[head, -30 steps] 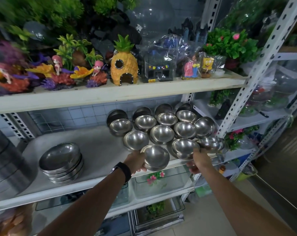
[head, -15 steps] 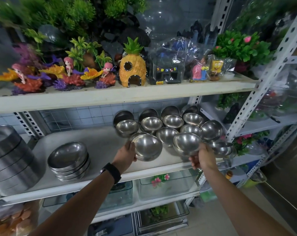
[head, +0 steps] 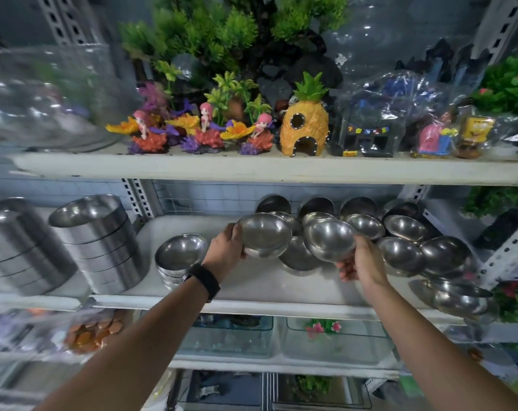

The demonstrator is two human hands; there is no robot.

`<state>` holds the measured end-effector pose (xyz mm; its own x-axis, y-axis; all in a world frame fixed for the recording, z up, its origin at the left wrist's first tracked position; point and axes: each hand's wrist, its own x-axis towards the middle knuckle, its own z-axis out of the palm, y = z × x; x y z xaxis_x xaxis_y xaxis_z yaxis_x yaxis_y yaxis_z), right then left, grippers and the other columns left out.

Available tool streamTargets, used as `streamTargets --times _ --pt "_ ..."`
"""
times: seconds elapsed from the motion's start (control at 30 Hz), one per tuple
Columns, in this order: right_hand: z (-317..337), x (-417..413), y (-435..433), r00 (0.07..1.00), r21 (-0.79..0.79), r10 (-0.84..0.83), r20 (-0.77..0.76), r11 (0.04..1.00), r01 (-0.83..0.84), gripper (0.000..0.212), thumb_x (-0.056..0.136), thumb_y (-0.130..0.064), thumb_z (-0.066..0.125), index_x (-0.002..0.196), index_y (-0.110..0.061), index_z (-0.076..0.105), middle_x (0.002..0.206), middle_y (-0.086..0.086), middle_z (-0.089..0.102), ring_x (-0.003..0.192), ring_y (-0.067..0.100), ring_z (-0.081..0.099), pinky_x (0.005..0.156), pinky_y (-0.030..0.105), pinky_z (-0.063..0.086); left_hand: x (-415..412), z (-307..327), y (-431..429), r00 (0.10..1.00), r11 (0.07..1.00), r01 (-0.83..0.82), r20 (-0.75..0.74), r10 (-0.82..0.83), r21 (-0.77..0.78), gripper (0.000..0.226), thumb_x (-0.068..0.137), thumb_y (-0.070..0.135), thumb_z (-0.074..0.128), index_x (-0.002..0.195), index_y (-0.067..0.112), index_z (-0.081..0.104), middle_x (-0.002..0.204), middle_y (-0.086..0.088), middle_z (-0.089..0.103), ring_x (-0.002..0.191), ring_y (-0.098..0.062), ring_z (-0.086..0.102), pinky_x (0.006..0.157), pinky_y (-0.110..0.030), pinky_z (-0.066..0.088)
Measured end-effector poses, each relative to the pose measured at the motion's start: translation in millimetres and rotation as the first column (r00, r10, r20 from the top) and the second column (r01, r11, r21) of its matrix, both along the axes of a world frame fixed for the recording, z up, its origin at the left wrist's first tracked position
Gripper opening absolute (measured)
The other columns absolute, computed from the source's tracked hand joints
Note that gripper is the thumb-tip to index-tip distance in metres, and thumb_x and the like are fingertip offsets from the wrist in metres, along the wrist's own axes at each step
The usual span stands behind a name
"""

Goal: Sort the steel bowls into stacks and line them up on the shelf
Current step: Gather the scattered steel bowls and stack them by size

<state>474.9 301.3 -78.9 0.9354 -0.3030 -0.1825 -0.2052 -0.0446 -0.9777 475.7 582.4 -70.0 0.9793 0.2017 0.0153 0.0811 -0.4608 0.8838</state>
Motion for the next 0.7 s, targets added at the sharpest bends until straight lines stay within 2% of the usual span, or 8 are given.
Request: streamTargets --times 0.1,0.17,0.23,0.3,0.4,0.53,0.63,0.7 --pt "7 5 17 1.0 -0.002 0.021 0.003 1.0 -0.021 0.049 0.107 -0.038 0.038 0.084 -0.003 0.061 0.062 0.022 0.063 0.044 0.026 0.054 0.043 0.032 0.047 -2 4 20 0.999 0.998 -0.046 0.026 0.047 -0.04 0.041 0.108 0.037 0.032 0.125 0.013 0.059 0.081 -0.01 0.067 0.059 -0.017 0.062 0.057 -0.026 0.05" --pt "10 8 29 0.999 -0.015 0.036 0.003 0.999 -0.036 0.047 0.107 -0.037 0.038 0.083 -0.004 0.061 0.06 0.019 0.063 0.042 0.025 0.053 0.039 0.03 0.046 -5 9 33 0.995 0.996 -0.086 0.04 0.088 -0.033 0.036 0.108 0.035 0.033 0.118 0.014 0.06 0.076 -0.006 0.064 0.057 -0.015 0.06 0.052 -0.019 0.046" --pt "12 13 42 0.999 -0.017 0.05 0.001 0.999 -0.05 0.045 0.105 -0.04 0.036 0.089 -0.006 0.061 0.059 0.019 0.064 0.041 0.026 0.053 0.039 0.03 0.046 -7 12 48 0.993 0.992 -0.108 0.046 0.111 -0.058 0.034 0.107 0.035 0.035 0.114 0.015 0.061 0.073 -0.005 0.064 0.059 -0.017 0.061 0.057 -0.026 0.049" --pt "14 16 56 0.998 -0.019 0.069 0.007 0.997 -0.069 0.047 0.105 -0.04 0.034 0.09 -0.005 0.061 0.061 0.021 0.064 0.043 0.028 0.053 0.041 0.031 0.046 -11 14 62 0.992 0.991 -0.116 0.046 0.119 -0.06 0.031 0.106 0.037 0.036 0.112 0.019 0.061 0.081 -0.009 0.067 0.067 -0.022 0.062 0.063 -0.034 0.052" --pt "17 19 80 0.997 -0.031 0.083 0.006 0.996 -0.083 0.055 0.105 -0.041 0.034 0.083 0.0 0.063 0.063 0.024 0.066 0.044 0.029 0.054 0.042 0.032 0.047 -14 17 86 0.988 0.987 -0.142 0.048 0.146 -0.071 0.032 0.106 0.037 0.036 0.114 0.018 0.06 0.092 -0.016 0.068 0.068 -0.02 0.059 0.057 -0.025 0.049" --pt "19 23 109 0.994 0.01 0.112 0.002 0.994 -0.112 0.058 0.102 -0.045 0.039 0.088 0.005 0.065 0.058 0.022 0.063 0.04 0.027 0.052 0.041 0.03 0.044 -20 21 116 0.983 0.98 -0.171 0.044 0.176 -0.106 0.032 0.106 0.033 0.037 0.114 0.015 0.062 0.081 -0.006 0.063 0.066 -0.018 0.06 0.063 -0.032 0.055" --pt "18 25 128 0.99 0.037 0.143 0.005 0.989 -0.143 0.058 0.1 -0.046 0.039 0.1 0.006 0.065 0.059 0.022 0.062 0.039 0.028 0.051 0.039 0.029 0.043 -26 19 133 0.977 0.971 -0.195 0.064 0.206 -0.138 0.022 0.106 0.03 0.038 0.11 0.023 0.059 0.089 -0.003 0.063 0.069 -0.012 0.06 0.061 -0.027 0.051" --pt "17 25 139 0.986 0.014 0.164 0.025 0.986 -0.164 0.055 0.103 -0.044 0.038 0.104 0.005 0.064 0.062 0.023 0.064 0.038 0.027 0.051 0.038 0.029 0.043 -29 16 142 0.971 0.964 -0.224 0.056 0.234 -0.145 0.019 0.106 0.032 0.039 0.112 0.029 0.057 0.088 0.005 0.062 0.074 -0.006 0.059 0.067 -0.026 0.051"
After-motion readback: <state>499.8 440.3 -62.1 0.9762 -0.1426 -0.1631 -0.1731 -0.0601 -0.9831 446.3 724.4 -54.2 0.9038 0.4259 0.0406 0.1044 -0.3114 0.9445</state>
